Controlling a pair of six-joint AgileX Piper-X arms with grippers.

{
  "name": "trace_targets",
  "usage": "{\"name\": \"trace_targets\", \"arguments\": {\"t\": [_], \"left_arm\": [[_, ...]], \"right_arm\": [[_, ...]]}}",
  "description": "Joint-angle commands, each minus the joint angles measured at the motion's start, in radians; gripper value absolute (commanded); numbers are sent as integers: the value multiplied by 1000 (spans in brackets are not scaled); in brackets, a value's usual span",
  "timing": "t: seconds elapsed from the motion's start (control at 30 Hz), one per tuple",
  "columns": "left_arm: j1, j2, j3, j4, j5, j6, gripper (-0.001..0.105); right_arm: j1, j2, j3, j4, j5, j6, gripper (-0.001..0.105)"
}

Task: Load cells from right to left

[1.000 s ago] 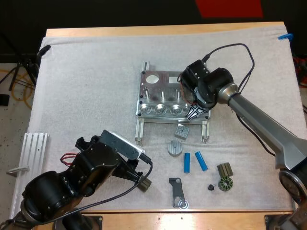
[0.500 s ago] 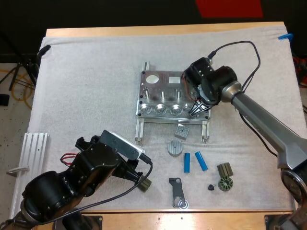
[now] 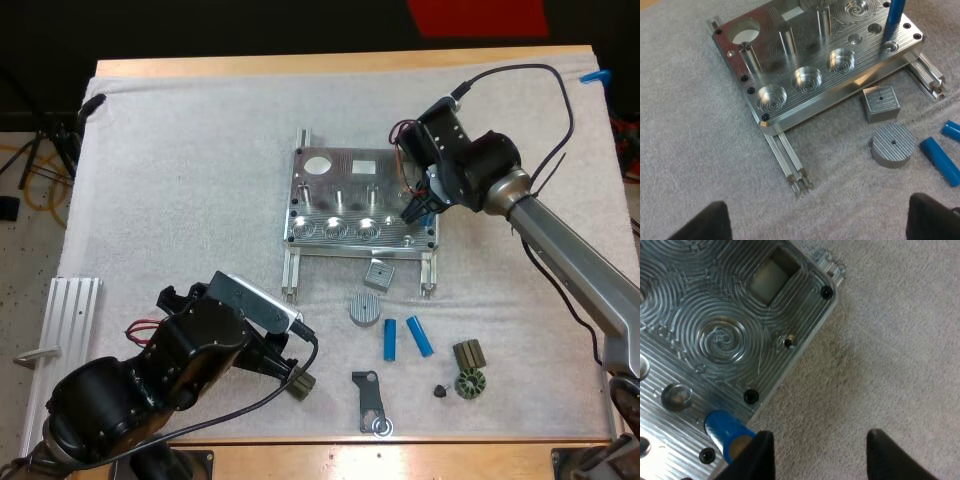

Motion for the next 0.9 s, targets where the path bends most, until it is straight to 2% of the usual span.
{"name": "trace_targets", "arguments": {"t": [0.0, 0.43, 0.87], "left_arm": [[0, -5, -11, -3, -13, 4, 69], [0, -5, -11, -3, -13, 4, 69], [0, -5, -11, -3, -13, 4, 69]], "right_arm": [[-7, -7, -3, -9, 6, 0, 42], [-7, 61, -3, -5, 3, 1, 42], [-7, 64, -3, 11, -56, 45, 42]]}}
